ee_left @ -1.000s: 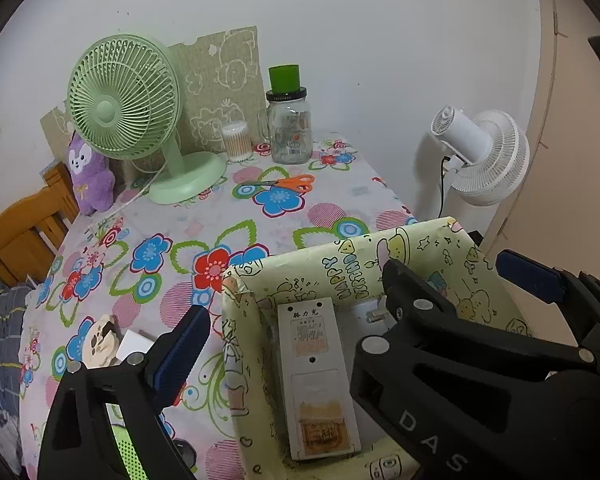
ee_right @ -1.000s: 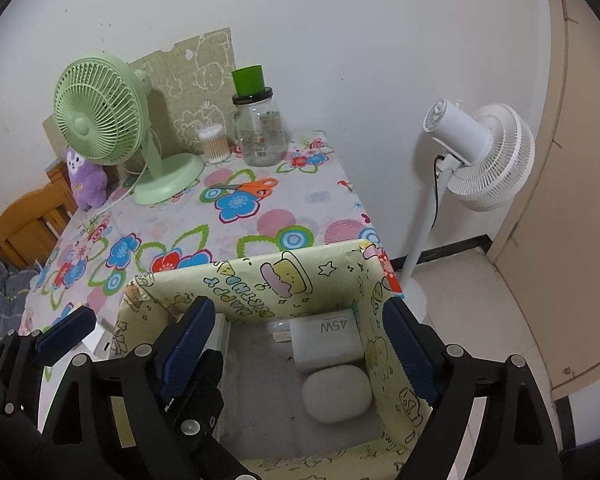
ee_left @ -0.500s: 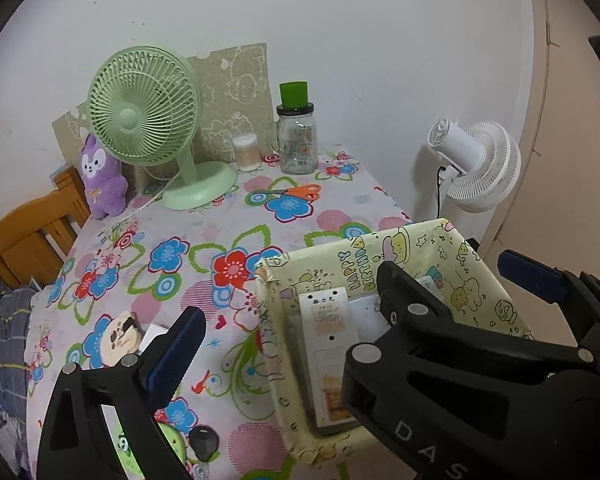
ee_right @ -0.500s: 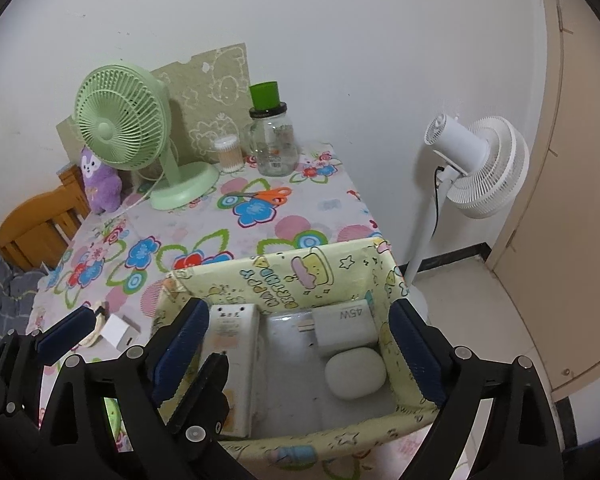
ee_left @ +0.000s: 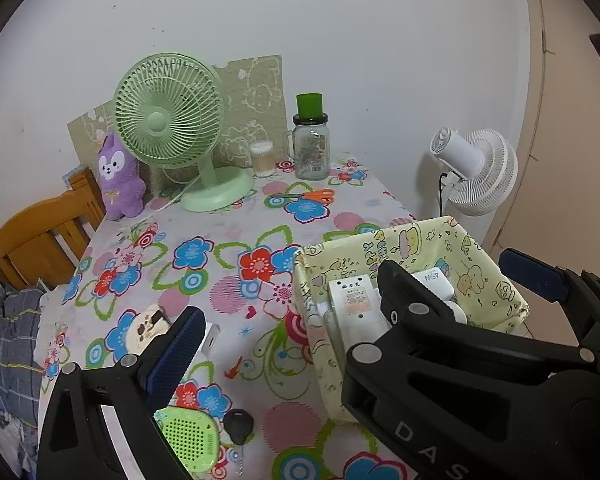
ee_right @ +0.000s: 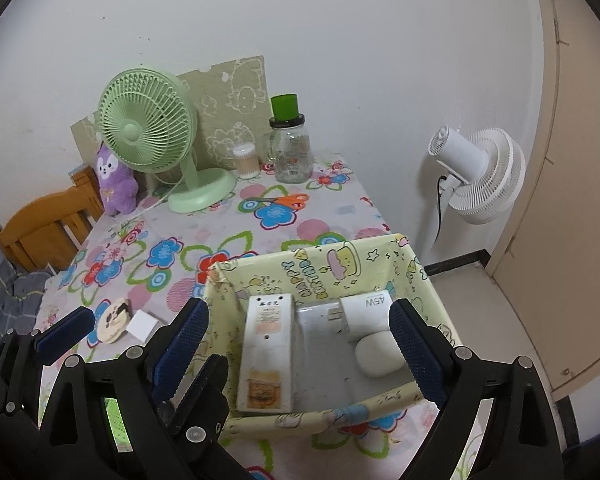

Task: Organize rigid objects
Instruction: 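Withdraw both tools from the box back over the table items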

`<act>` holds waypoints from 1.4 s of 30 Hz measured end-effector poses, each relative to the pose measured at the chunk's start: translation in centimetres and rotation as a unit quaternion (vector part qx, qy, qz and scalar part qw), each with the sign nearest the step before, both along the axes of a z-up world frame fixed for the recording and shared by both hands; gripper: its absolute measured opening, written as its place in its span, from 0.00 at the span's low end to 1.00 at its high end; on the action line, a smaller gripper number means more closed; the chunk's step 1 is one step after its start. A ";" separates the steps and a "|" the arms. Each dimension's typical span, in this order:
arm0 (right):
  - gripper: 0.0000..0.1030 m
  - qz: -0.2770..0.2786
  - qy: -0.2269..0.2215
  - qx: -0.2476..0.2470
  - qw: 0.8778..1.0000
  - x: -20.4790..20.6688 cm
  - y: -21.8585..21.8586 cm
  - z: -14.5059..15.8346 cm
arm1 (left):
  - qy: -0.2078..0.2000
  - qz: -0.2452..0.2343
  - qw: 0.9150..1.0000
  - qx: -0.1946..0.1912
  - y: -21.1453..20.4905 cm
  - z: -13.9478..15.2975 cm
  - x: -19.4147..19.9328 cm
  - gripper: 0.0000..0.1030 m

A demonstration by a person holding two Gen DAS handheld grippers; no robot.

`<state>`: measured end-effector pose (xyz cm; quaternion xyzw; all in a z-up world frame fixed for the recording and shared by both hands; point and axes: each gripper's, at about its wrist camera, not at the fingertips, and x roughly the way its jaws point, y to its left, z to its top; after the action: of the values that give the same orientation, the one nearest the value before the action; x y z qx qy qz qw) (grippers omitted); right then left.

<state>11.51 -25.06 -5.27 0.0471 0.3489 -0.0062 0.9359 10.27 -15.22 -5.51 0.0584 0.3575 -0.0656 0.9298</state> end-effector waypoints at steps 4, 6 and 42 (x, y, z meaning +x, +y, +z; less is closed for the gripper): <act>0.91 0.000 -0.006 -0.002 1.000 -0.8 0.9 0.4 | -0.005 -0.001 1.000 -0.002 0.9 0.4 -0.7 0.98; 0.91 -0.001 -0.009 -0.004 1.000 -1.1 1.3 0.6 | -0.008 -0.003 1.000 -0.002 1.3 0.5 -1.0 0.98; 0.96 0.028 -0.033 -0.023 0.999 -4.3 11.3 0.4 | -0.022 0.015 1.000 -0.004 10.9 0.1 -4.5 1.00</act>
<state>7.20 -13.76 -4.86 0.0155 0.3190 0.0134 0.9475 5.75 -4.32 -5.45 0.0507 0.3380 -0.0520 0.9383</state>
